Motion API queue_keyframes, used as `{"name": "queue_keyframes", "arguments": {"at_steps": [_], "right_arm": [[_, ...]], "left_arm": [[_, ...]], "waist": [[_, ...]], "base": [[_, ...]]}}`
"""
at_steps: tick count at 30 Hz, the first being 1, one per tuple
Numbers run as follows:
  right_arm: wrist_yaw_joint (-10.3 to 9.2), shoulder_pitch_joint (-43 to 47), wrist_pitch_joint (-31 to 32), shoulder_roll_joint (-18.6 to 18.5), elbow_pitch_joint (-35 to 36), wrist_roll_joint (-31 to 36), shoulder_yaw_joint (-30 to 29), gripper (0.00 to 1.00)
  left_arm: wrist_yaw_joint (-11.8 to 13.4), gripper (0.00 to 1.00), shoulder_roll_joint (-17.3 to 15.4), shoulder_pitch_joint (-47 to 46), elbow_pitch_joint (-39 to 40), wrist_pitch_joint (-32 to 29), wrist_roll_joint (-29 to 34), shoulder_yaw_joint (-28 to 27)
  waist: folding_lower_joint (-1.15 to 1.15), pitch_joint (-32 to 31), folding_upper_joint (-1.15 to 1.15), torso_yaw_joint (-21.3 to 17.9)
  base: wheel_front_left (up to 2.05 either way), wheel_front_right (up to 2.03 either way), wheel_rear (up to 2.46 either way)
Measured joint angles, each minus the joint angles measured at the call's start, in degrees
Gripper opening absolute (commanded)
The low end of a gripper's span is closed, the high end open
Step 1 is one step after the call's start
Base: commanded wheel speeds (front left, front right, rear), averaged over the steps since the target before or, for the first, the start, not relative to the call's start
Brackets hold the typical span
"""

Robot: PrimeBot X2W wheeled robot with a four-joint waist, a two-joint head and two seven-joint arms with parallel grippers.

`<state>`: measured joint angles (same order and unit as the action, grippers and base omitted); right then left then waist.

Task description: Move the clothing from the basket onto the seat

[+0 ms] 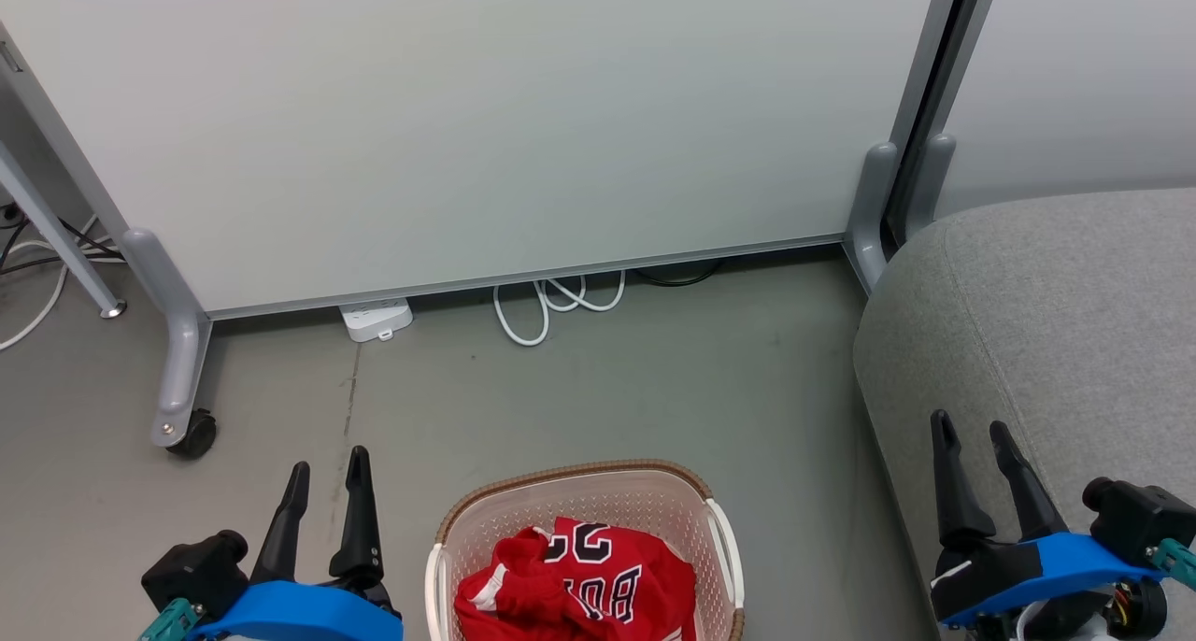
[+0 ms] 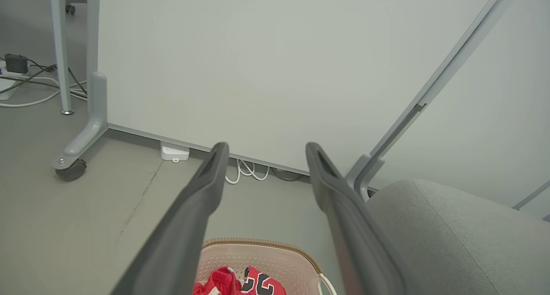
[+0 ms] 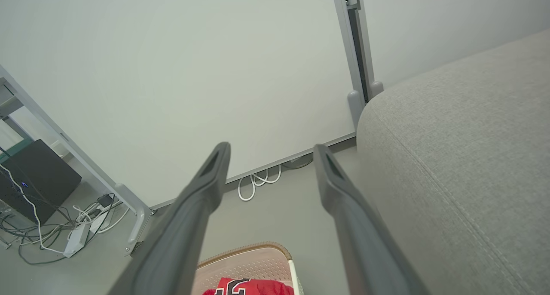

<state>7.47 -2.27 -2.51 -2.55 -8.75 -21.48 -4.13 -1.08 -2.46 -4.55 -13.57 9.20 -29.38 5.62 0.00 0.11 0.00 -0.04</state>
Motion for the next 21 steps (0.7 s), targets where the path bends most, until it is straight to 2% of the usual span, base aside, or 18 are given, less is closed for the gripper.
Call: {"name": "queue_keyframes", "arguments": {"at_steps": [21], "right_arm": [[0.01,0.52,-0.43,-0.07,0.57,11.79,-0.1,1.0]], "left_arm": [[1.1,1.0,-0.1,-0.04,-0.86,2.7,9.05,1.26]], "waist": [[0.0,-0.24,0.0,0.14]], "base": [[0.0,0.0,0.0]]}}
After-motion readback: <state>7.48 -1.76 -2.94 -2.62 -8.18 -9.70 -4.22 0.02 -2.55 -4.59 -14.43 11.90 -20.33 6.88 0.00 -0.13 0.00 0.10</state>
